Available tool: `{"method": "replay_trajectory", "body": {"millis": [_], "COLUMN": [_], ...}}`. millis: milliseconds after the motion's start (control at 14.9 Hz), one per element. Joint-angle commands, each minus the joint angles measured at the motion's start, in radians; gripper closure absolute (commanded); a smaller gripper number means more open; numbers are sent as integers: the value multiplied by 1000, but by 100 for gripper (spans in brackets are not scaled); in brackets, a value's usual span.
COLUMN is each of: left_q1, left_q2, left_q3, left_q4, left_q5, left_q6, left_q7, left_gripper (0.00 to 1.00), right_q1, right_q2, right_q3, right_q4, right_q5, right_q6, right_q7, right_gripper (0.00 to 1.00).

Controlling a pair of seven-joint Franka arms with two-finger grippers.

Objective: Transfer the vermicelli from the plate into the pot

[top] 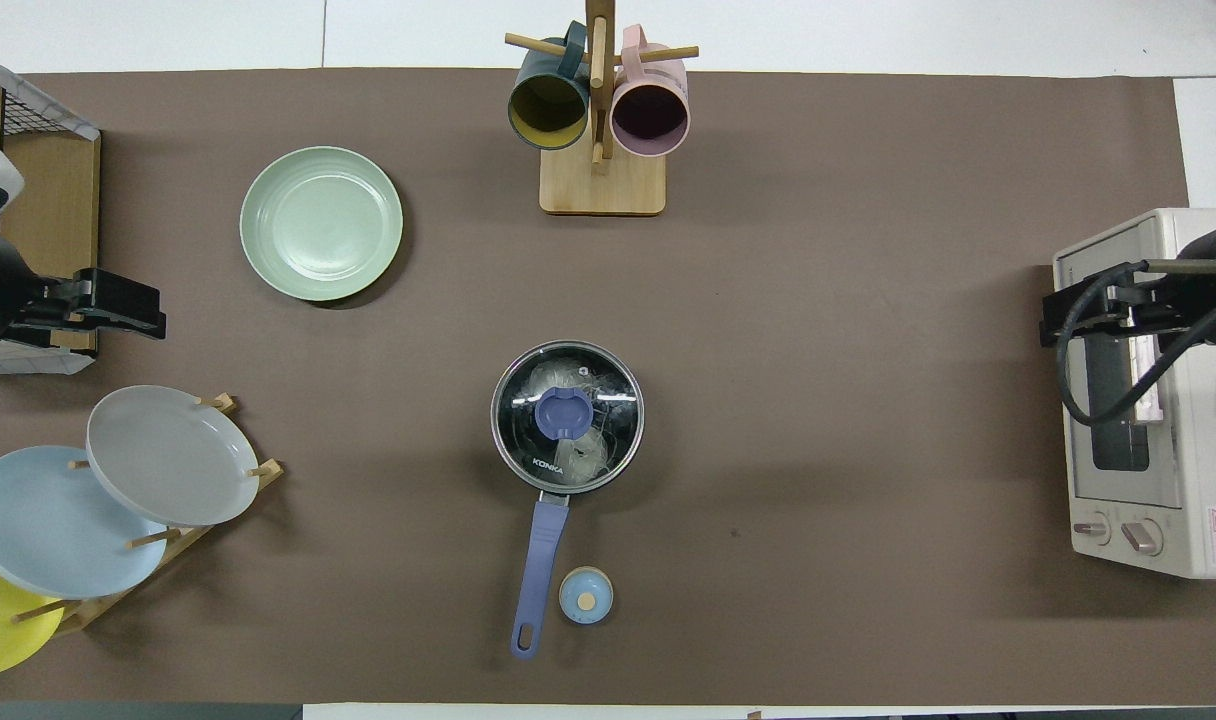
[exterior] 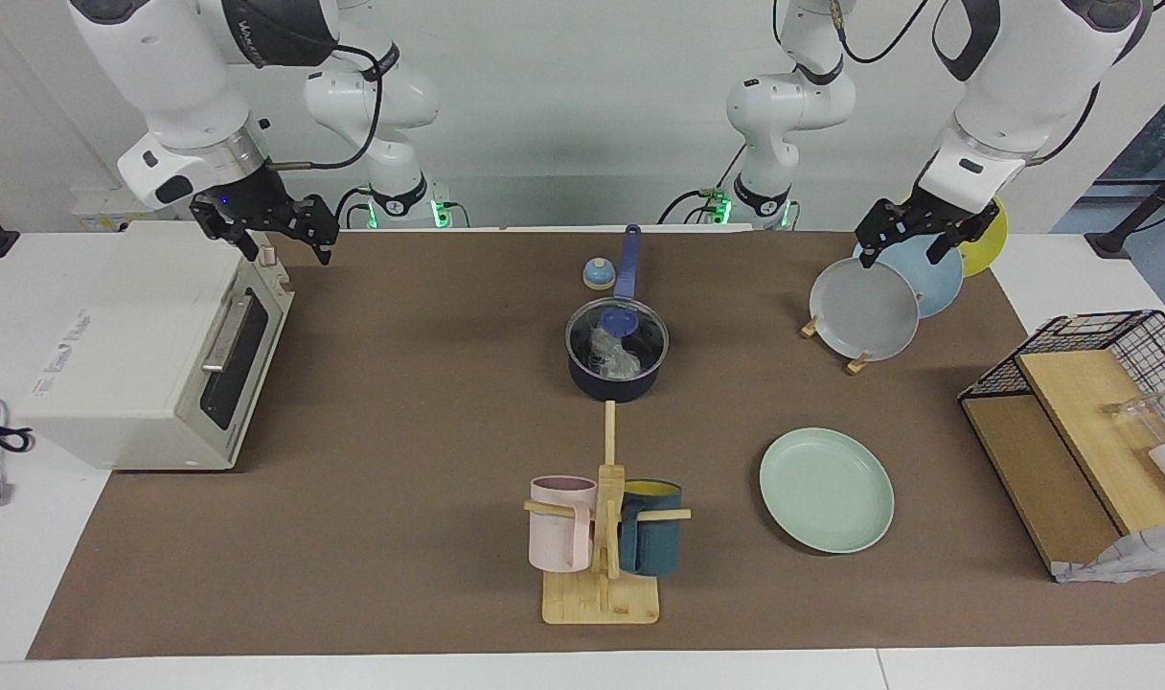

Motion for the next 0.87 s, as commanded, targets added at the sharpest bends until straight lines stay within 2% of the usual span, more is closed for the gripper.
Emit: {"method": "replay_trajectory", "body": {"millis": [0,804], "left_q1": [6,6], "left_q2": [-21,-21], "left_q3": [-3,-3], "left_q4": [-16,-16], "left_q5": [18,18], "left_q6": [6,4], "left_q7": [-1,-1], "left_gripper": [0,0], "right_q1": [-15,-12], "right_q2": [-10,-10], "right_q3": [2,2], "right_q4": [-3,1], "right_q5": [7,-1], "right_q6": [3,4], "right_q7": [-25,-80], "right_gripper": [0,0]}}
